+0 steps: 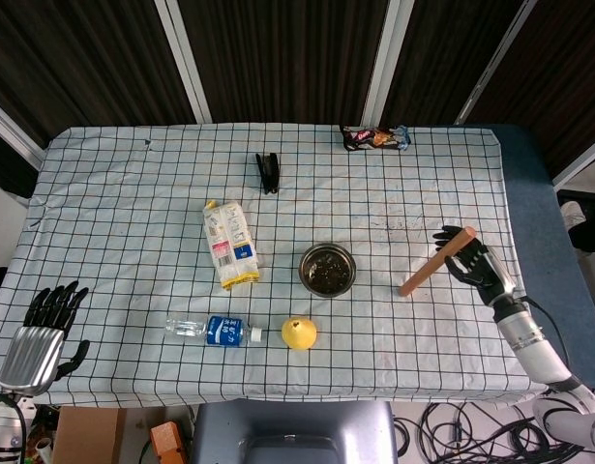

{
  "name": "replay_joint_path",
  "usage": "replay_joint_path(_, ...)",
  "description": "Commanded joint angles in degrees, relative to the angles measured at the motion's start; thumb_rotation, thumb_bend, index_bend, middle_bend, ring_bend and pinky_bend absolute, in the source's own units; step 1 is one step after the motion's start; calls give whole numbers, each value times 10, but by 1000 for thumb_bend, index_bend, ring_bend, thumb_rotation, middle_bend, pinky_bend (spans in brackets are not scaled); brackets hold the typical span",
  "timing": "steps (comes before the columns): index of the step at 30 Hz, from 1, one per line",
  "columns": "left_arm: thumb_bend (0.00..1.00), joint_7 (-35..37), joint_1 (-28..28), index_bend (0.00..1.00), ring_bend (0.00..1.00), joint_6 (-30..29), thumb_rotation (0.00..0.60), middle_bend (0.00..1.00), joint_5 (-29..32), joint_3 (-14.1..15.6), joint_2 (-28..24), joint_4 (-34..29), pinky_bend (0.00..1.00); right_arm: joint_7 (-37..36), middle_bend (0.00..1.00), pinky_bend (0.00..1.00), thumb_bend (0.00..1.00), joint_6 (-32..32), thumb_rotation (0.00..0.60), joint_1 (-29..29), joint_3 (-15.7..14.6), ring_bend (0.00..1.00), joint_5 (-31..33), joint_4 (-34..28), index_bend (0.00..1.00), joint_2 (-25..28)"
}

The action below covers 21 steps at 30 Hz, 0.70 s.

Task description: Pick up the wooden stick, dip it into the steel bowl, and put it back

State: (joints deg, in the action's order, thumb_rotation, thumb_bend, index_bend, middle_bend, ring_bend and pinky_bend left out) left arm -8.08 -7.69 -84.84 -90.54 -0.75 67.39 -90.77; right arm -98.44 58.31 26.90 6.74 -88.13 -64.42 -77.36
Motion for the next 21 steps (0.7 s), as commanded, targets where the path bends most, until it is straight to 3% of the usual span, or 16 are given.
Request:
replay_joint_path(1, 376, 0, 0, 0, 0, 1, 600, 0, 0, 0, 0, 0, 0, -31, 297, 185, 356, 6, 600, 11, -3, 231, -8, 21, 330, -14)
replay_joint_path(11, 377, 10, 0, 0, 0, -1, 600, 0, 3, -2, -4, 0, 0, -84, 353, 188, 338, 5, 594, 24, -6, 262, -2, 51, 399, -36)
replay_joint_path(16, 375, 19, -1, 0, 0, 0, 600, 0, 1, -1, -5, 1, 0, -112, 446, 343, 338, -4, 600, 29, -5, 360, 8, 49, 473, -39)
replay_joint_path(21, 375, 25, -1, 0, 0, 0, 600, 0, 0, -1, -7, 2, 0, -127, 583, 504, 337, -3, 600, 32, -7, 509, 9, 55, 660, -43)
